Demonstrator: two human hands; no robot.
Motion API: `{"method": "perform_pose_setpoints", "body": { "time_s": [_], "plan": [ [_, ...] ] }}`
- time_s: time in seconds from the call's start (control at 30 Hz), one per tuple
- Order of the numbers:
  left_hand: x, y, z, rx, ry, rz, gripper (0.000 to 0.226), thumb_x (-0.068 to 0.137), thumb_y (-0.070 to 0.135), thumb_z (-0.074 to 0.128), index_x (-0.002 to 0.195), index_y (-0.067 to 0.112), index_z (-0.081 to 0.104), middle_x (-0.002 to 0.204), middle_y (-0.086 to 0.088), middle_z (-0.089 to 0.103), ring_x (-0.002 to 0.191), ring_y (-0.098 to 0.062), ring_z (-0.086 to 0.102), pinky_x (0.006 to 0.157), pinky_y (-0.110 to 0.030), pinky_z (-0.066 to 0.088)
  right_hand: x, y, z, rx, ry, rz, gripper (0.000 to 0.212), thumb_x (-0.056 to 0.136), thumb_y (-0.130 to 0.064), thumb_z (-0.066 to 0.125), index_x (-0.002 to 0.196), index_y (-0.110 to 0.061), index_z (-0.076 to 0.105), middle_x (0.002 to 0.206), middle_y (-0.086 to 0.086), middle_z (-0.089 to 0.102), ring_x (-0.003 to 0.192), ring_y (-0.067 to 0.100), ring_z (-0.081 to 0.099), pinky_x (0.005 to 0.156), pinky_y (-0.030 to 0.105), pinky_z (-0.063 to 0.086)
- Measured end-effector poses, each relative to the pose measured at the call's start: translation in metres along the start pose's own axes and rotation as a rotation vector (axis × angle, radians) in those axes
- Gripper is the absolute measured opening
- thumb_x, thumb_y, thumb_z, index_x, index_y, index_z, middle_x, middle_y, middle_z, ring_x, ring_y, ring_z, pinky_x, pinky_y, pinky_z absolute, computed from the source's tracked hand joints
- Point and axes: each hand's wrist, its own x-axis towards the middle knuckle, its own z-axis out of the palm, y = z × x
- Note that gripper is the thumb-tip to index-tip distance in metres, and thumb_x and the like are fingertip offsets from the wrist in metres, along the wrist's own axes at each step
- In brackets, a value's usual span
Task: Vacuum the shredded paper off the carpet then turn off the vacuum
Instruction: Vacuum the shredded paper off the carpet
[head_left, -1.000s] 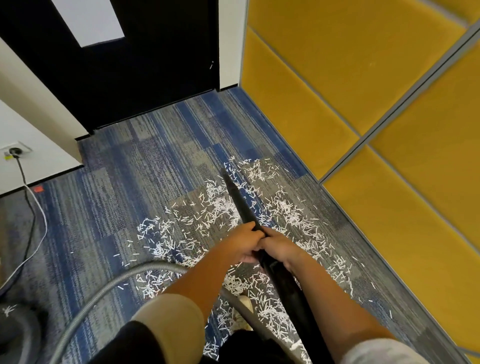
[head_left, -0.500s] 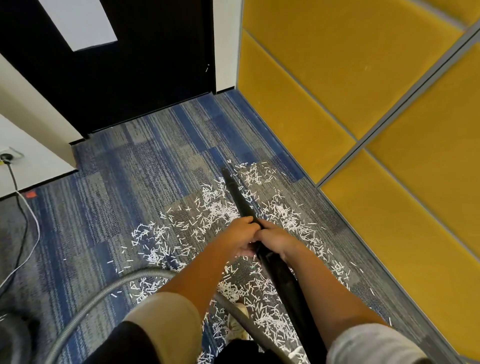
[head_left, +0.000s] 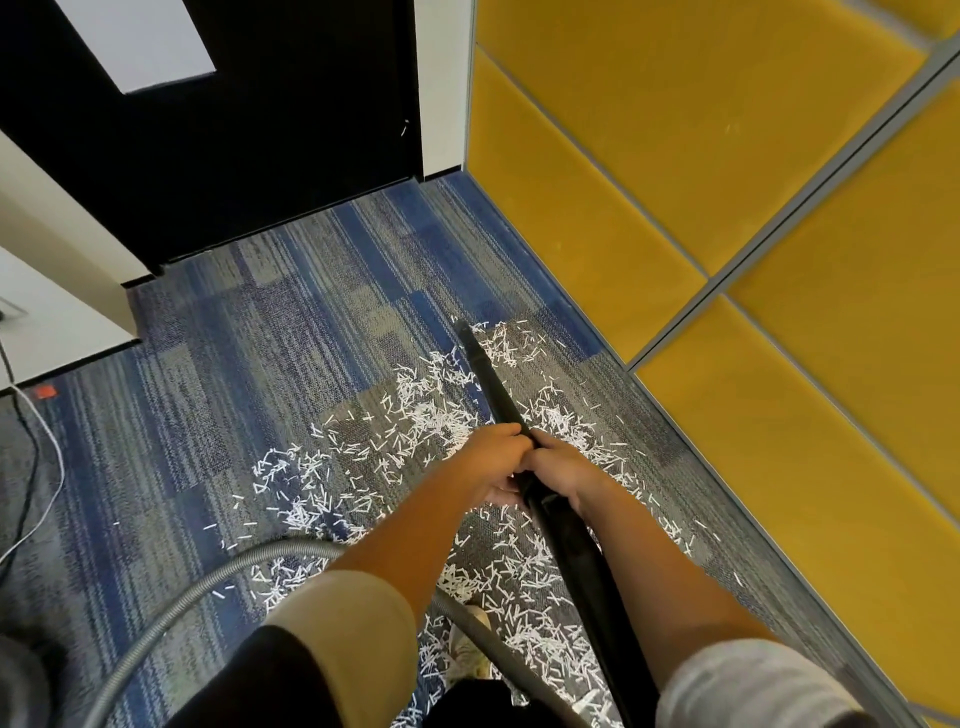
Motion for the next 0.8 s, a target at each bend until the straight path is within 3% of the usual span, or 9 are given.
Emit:
{"method": "perform_pose_setpoints", "body": {
  "time_s": [0.07,0.17,0.27,0.4,0.6,0.8],
  "plan": [
    [0.001,0.001,0.003,0.019,0.002,0.002,0.042,0.097,0.011,0.044,0.137,0.022,0.044,0.11,-0.012,0.061,0.097,-0.029,0.064,0.081,-0.044,0.056,0.0,0.001,-0.001,0.009,0.014,0.009,0.036,0.089,0.004,0.045,0.116,-0.019,0.048,0.078,0.01,0.054,0.06,0.02,0.051,0.034,0.018,0.042],
    [-0.002,0.002,0.004,0.015,0.003,0.006,0.025,0.097,0.008,0.042,0.115,0.023,0.051,0.1,-0.013,0.058,0.094,-0.029,0.062,0.082,-0.046,0.056,0.002,0.003,0.001,-0.017,0.041,0.007,0.042,0.088,0.002,0.046,0.126,-0.016,0.049,0.08,0.01,0.056,0.063,0.021,0.053,0.044,0.027,0.045],
    [-0.005,0.001,0.001,0.028,0.01,0.006,0.018,0.097,0.008,0.042,0.103,0.023,0.05,0.109,-0.017,0.062,0.099,-0.029,0.064,0.081,-0.046,0.057,0.002,0.003,0.002,-0.005,0.032,0.002,0.046,0.088,0.001,0.048,0.131,-0.016,0.046,0.081,0.01,0.057,0.066,0.022,0.054,0.049,0.03,0.046],
    [-0.011,0.0,-0.013,0.021,0.009,-0.005,0.018,0.097,0.005,0.04,0.104,0.017,0.052,0.104,-0.016,0.062,0.089,-0.027,0.064,0.066,-0.037,0.057,-0.002,-0.003,0.014,0.0,-0.03,0.01,0.049,0.09,0.003,0.045,0.134,-0.018,0.044,0.078,0.011,0.055,0.06,0.02,0.053,0.042,0.025,0.045],
    [-0.017,-0.005,-0.024,-0.006,0.008,0.002,0.015,0.097,0.007,0.04,0.103,0.02,0.046,0.106,-0.015,0.06,0.085,-0.024,0.063,0.056,-0.03,0.054,0.001,-0.005,0.024,-0.062,-0.038,-0.018,0.044,0.09,0.002,0.046,0.131,-0.016,0.046,0.08,0.007,0.055,0.064,0.018,0.053,0.048,0.027,0.047],
    [-0.016,-0.002,-0.002,0.021,-0.002,0.019,0.019,0.097,0.009,0.041,0.096,0.023,0.054,0.111,-0.015,0.061,0.091,-0.025,0.063,0.072,-0.037,0.058,0.002,0.006,0.006,-0.025,0.049,0.016,0.047,0.088,0.0,0.049,0.132,-0.015,0.045,0.081,0.008,0.057,0.066,0.021,0.054,0.053,0.031,0.047]
  ]
}}
